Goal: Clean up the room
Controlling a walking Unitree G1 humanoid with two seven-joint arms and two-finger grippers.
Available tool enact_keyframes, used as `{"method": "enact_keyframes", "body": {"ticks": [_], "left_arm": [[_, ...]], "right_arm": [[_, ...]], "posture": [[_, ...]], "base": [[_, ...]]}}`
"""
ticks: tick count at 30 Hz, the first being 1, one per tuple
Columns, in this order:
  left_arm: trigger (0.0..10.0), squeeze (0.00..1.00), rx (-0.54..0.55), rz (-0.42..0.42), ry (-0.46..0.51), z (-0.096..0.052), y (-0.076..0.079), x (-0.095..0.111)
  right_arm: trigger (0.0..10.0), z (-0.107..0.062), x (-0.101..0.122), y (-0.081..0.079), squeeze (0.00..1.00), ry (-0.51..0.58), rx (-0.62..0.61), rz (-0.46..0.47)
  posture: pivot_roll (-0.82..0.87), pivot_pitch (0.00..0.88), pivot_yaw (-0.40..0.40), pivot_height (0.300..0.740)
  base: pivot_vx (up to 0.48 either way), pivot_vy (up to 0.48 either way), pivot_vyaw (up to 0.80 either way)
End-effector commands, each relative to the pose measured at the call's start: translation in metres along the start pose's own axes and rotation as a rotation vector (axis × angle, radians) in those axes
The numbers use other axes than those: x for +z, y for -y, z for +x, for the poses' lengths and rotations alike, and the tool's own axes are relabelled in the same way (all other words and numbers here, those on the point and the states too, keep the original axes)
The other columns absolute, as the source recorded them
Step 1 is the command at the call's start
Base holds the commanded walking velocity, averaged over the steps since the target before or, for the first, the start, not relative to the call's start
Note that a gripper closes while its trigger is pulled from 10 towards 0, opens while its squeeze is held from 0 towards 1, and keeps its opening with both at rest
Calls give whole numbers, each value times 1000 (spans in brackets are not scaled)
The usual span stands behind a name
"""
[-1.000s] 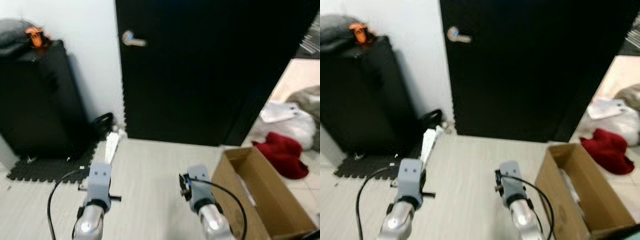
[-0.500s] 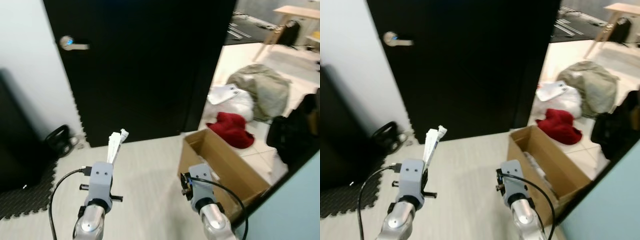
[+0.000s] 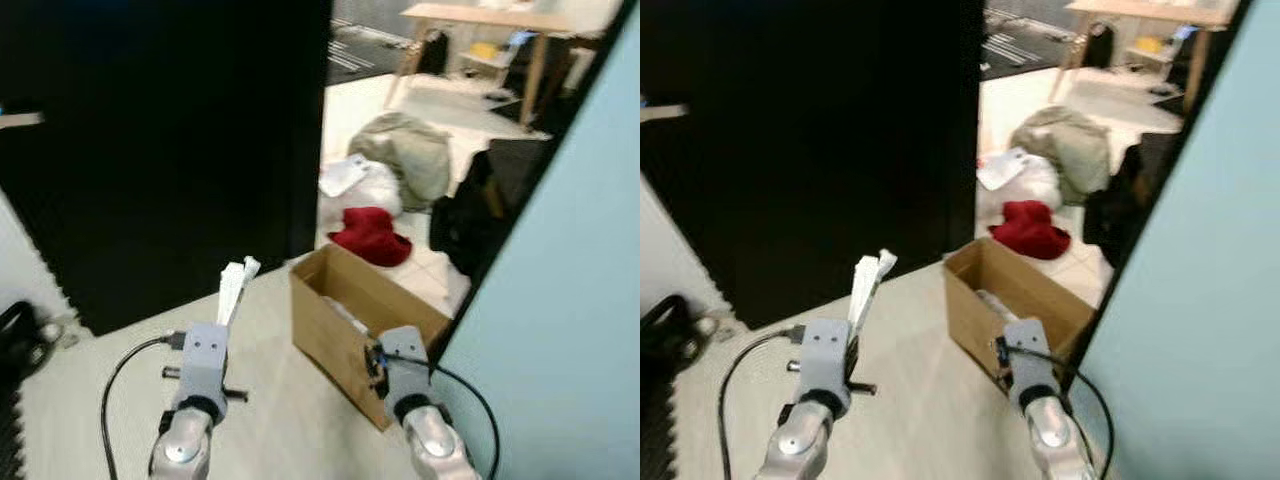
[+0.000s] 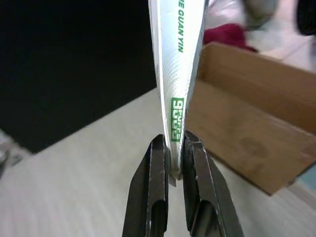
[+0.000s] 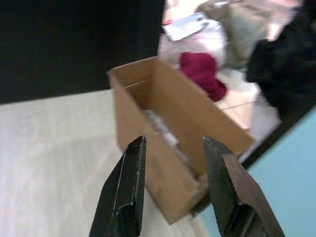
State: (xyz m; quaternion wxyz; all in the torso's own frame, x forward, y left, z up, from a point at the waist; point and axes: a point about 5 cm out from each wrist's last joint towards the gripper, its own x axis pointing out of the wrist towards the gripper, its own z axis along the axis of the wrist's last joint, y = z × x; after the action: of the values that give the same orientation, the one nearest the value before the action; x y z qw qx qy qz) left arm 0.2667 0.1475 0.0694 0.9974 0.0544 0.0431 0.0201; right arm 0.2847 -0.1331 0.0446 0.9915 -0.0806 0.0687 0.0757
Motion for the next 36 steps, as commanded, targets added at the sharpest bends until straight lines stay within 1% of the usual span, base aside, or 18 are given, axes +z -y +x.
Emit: {"method": "enact_keyframes", "body": {"ticks": [1, 11, 14, 16, 19, 21, 23, 29, 32, 36], "left_arm": [[10000, 0, 6, 3, -31, -2, -3, -7], [10000, 0, 8, -2, -32, -2, -4, -7], [10000, 0, 15, 6, -35, -3, -4, -7], [10000, 0, 28, 9, -39, -3, -5, -7], [10000, 0, 28, 9, -39, -3, -5, -7], [10000, 0, 49, 7, -41, -3, -6, -8], [10000, 0, 55, 7, -41, -3, -7, -8], [10000, 0, 65, 1, -43, -5, -7, -9], [10000, 0, 62, -4, -45, -6, -7, -9], [10000, 0, 54, -11, -39, -7, -6, -9]], "right_arm": [[10000, -3, -5, -6, 0, -20, 12, 17], [10000, -2, -5, -6, 0, -20, 18, 12], [10000, -3, -5, -8, 0, -17, 41, 23], [10000, -3, -5, -13, 0, -15, 83, 19], [10000, -3, -5, -13, 0, -15, 83, 19], [10000, -4, -7, -19, 0, -25, 117, 19], [10000, -5, -7, -21, 0, -28, 127, 22], [10000, -5, -10, -24, 0, -46, 159, 21], [10000, -6, -13, -25, 0, -73, 182, 13], [10000, -6, -14, -25, 0, -77, 190, 12]], "posture": [[-10, 84, -9, 740], [-12, 74, -13, 740], [-13, 72, -13, 740], [-13, 72, -13, 740], [-13, 72, -13, 740], [-12, 69, -17, 740], [-11, 69, -18, 740], [-10, 70, -22, 740], [-9, 70, -25, 740], [-9, 71, -25, 740]], "base": [[0, 0, -800], [0, 0, -800], [0, 0, -706], [0, 0, 0], [0, 0, 0], [0, 0, 0], [0, 0, 0], [0, 0, 0], [0, 0, 0], [0, 0, 0]]}}
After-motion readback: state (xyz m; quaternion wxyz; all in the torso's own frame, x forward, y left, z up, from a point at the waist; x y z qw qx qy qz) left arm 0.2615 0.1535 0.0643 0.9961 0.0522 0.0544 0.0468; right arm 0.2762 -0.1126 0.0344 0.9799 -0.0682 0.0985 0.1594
